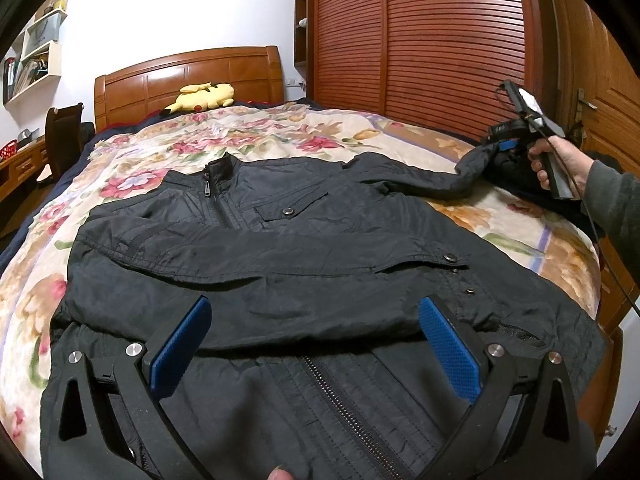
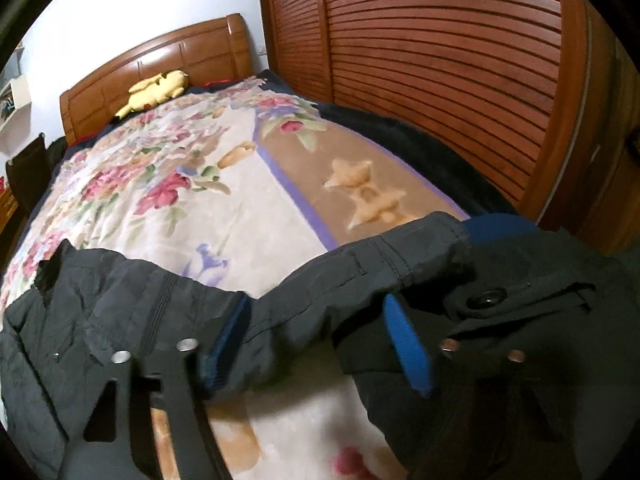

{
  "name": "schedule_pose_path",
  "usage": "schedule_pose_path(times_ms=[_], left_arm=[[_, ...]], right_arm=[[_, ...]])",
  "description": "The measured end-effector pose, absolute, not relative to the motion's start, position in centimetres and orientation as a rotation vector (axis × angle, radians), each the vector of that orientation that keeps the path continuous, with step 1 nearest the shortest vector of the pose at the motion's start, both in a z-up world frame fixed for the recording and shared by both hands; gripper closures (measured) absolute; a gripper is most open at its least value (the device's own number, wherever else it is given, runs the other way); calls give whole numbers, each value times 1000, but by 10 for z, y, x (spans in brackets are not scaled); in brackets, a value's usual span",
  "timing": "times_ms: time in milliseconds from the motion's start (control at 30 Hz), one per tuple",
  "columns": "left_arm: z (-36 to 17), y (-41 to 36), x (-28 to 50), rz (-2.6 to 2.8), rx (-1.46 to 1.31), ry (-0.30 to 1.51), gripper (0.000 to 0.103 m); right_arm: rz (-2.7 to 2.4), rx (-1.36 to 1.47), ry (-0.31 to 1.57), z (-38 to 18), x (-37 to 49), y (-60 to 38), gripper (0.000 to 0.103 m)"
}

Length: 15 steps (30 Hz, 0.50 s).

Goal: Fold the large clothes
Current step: 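Grasp the other sleeve cuff with the right gripper and lift it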

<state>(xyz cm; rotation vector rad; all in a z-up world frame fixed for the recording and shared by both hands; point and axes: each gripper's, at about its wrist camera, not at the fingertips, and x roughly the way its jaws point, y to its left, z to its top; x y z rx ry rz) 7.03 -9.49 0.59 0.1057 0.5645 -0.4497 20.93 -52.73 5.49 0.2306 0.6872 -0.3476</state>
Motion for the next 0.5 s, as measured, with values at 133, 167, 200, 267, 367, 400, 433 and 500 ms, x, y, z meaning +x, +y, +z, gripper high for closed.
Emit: schedule_pose_path(times_ms=[133, 167, 200, 267, 367, 400, 433, 500], left_arm=[[5, -94, 72, -447, 104, 571, 0], [5, -94, 72, -446, 105, 571, 0], [4, -94, 72, -445, 107, 570, 0], [5, -94, 71, -445, 109, 568, 0], [5, -94, 70, -445, 115, 562, 0], [5, -94, 70, -445, 115, 562, 0], [4, -94, 70, -444, 115, 562, 0], [5, -92, 69, -442, 113, 561, 0]], right_arm=[[-376, 195, 727, 44, 221, -528, 94], [-375, 194, 723, 44, 221, -526, 94], [-370, 185, 714, 46, 220, -524, 97], [-369, 135, 678, 53, 216, -513, 98], [-319, 90, 625, 71, 208, -493, 99], [-301, 73, 614, 77, 206, -485, 99], [-281, 56, 604, 83, 204, -476, 99], [-240, 24, 586, 95, 200, -457, 99]])
